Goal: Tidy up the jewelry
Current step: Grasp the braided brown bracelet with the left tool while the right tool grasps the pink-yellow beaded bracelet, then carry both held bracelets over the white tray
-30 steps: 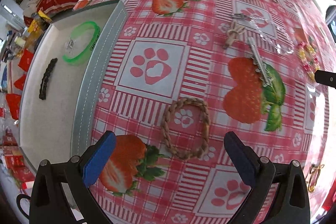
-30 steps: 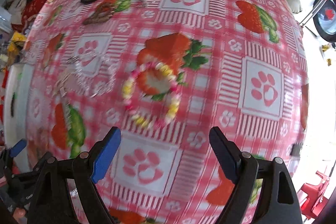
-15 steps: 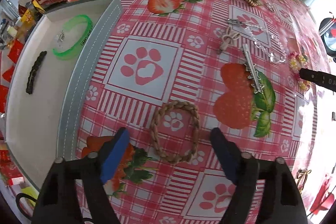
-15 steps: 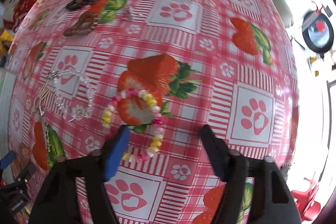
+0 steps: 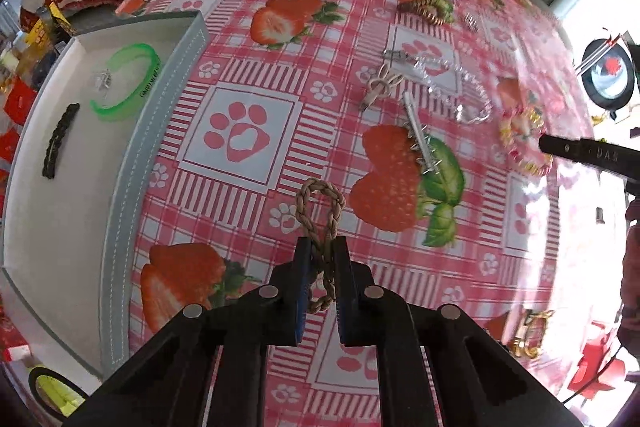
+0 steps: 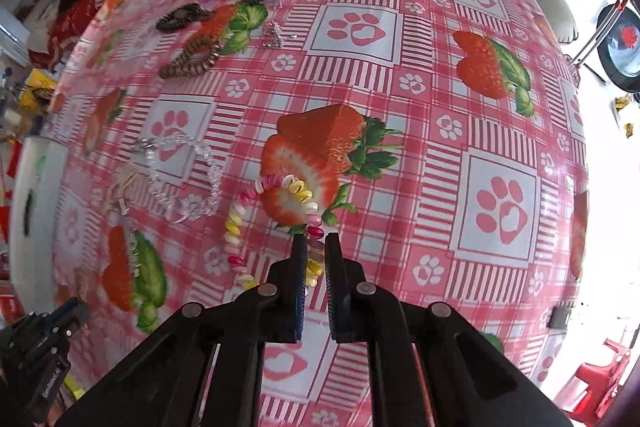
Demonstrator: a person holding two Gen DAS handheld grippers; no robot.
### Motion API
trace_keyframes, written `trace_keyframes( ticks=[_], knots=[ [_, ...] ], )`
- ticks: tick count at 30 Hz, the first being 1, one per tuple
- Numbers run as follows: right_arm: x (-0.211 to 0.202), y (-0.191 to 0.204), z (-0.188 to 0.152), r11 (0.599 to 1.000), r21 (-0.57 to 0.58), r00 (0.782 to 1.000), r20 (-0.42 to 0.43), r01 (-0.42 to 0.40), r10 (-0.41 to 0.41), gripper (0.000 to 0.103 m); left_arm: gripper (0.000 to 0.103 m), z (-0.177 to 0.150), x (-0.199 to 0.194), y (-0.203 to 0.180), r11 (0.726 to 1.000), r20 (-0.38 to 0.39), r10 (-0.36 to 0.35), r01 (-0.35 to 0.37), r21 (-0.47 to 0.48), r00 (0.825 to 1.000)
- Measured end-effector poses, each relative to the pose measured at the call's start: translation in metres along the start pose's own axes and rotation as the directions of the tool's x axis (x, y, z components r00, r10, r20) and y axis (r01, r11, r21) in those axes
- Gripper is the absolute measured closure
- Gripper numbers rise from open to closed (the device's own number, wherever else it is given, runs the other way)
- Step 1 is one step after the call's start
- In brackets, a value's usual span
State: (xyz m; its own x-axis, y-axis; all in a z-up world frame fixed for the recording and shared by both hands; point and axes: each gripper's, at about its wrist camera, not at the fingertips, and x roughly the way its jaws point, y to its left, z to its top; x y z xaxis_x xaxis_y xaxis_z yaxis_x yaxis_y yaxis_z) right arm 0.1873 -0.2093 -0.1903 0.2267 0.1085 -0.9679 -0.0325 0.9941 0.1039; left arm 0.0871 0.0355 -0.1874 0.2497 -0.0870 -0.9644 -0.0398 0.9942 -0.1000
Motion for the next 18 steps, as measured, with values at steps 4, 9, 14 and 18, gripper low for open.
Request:
trace_keyframes(
  ticks=[4,9,14,18],
  knots=[
    [-0.019,-0.007,-0.015,0.998,0.013,0.999,0.004,-0.054,0.054,0.094,0.086,-0.001,-0.019,0.009,1.000,0.026,-0.015,0.015,-0.017,1.000],
    [-0.035,-0.008,-0.020,0.993,0.022,0.993,0.006,-0.120,0.120,0.094,0.086,-0.006,-0.036,0.012,1.000,0.048,-0.005,0.006,-0.027,0.999],
    [-0.040,0.012,-0.022,0.986,0.020,0.986,0.002,-0.164,0.164,0.094,0.085,-0.011,-0.052,0.023,0.998,0.080,0.011,-0.006,-0.063,0.997],
    [-0.044,0.029,-0.023,0.981,-0.003,0.981,-0.003,-0.192,0.192,0.094,0.086,-0.014,-0.059,0.035,0.995,0.095,0.025,-0.016,-0.097,0.995]
  ],
)
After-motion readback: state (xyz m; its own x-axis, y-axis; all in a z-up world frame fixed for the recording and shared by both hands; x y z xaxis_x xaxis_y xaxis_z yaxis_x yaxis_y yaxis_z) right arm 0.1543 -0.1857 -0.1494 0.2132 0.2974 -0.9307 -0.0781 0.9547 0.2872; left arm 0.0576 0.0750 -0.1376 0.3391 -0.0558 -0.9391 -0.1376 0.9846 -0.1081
